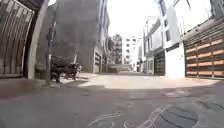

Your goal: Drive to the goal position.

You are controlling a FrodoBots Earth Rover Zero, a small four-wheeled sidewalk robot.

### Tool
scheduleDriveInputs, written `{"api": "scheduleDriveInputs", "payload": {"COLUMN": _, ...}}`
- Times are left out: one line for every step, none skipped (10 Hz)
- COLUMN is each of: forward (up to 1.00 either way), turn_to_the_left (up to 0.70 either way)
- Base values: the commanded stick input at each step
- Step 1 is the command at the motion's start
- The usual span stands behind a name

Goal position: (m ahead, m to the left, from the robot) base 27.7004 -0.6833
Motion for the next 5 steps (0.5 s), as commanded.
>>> {"api": "scheduleDriveInputs", "payload": {"forward": 1.00, "turn_to_the_left": -0.34}}
{"api": "scheduleDriveInputs", "payload": {"forward": 1.00, "turn_to_the_left": -0.34}}
{"api": "scheduleDriveInputs", "payload": {"forward": 1.00, "turn_to_the_left": -0.34}}
{"api": "scheduleDriveInputs", "payload": {"forward": 1.00, "turn_to_the_left": -0.34}}
{"api": "scheduleDriveInputs", "payload": {"forward": 1.00, "turn_to_the_left": -0.34}}
